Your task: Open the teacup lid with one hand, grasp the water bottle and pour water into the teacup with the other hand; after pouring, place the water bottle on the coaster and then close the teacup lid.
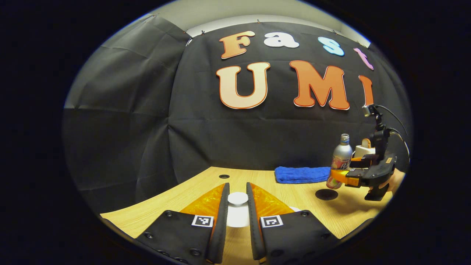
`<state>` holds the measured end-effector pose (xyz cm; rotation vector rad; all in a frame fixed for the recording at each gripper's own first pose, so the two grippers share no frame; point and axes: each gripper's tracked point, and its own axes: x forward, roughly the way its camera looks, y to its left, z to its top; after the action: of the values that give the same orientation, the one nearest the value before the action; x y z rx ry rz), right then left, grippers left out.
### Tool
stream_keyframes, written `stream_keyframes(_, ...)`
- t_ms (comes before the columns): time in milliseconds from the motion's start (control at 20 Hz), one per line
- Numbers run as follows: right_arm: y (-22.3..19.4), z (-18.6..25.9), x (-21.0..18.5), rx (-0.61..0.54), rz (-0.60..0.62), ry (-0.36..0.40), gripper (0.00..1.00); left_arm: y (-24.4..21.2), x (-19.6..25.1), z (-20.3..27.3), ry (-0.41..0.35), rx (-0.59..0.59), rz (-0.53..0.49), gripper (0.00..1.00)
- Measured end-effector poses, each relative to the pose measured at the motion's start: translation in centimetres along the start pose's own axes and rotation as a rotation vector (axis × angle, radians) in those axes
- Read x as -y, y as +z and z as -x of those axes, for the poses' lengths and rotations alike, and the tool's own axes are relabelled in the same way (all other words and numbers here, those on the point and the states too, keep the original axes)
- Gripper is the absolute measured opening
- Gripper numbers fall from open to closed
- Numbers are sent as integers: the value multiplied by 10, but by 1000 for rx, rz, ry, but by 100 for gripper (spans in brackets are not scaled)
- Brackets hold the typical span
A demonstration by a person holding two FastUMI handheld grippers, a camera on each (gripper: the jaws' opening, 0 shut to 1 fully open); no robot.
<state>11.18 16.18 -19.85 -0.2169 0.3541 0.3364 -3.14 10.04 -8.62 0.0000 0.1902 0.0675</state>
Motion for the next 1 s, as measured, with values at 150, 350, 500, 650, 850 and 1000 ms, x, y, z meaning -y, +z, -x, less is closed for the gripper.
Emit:
stream_keyframes(150,-13,-12,0,-35,-31,5,79,-1,7,-2,-15,1,10,32)
stream_keyframes(350,-25,-19,5,-45,-74,-10,79,-3,13,-5,-27,-6,15,32)
stream_keyframes(500,-34,-25,8,-62,-117,-13,79,-6,21,-10,-43,-11,28,33)
stream_keyframes(650,-47,-30,6,-97,-141,-15,79,-12,37,-18,-72,-23,43,32)
stream_keyframes(850,-48,-32,7,-78,-155,-22,79,-20,63,-29,-118,-35,61,32)
stream_keyframes(1000,-56,-29,3,-103,-147,-11,82,-36,79,-37,-143,-69,65,33)
